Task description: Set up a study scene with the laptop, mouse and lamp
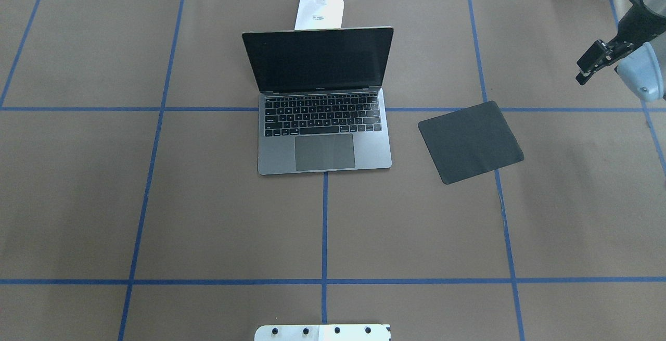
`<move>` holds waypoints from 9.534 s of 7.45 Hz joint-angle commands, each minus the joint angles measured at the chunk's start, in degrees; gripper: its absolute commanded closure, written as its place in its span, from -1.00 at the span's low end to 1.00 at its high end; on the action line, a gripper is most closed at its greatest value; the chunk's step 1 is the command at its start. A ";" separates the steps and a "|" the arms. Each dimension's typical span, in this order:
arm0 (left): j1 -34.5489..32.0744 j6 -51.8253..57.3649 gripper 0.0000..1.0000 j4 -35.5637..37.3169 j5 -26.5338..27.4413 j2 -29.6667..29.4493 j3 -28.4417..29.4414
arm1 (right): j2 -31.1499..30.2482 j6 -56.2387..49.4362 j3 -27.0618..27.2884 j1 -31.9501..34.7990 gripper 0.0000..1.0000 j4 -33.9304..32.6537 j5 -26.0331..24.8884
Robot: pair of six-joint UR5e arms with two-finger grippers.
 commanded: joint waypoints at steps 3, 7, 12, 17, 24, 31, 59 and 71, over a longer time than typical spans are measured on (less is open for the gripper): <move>8.57 -8.97 -0.99 -1.00 1.98 0.33 0.22 | -0.25 1.92 1.42 -0.34 -0.98 0.09 0.00; 25.53 -21.02 -0.98 -2.59 13.40 0.32 0.30 | -0.16 1.92 0.63 -0.60 -0.98 2.36 -0.18; 41.82 -28.24 -0.98 -7.15 24.41 2.42 1.36 | -0.16 2.01 0.63 -1.31 -0.98 2.55 -0.36; 47.52 -32.27 -0.98 -12.52 26.95 3.05 4.61 | 0.01 2.09 0.89 -1.75 -0.98 2.55 -0.36; 63.18 -46.43 -0.98 -13.13 33.11 3.05 4.79 | 0.02 2.09 0.89 -2.01 -0.98 2.64 -0.53; 70.56 -51.62 -0.97 -14.27 34.78 3.05 5.57 | 0.28 2.18 1.15 -2.10 -0.98 2.55 -0.53; 32.51 -11.75 0.59 38.29 15.53 -46.01 -7.43 | 0.98 6.66 -4.03 -5.17 -0.98 7.83 -0.18; 32.59 -11.54 0.59 47.01 26.15 -125.42 70.04 | -2.01 6.57 -3.94 -1.13 -0.98 7.83 -0.18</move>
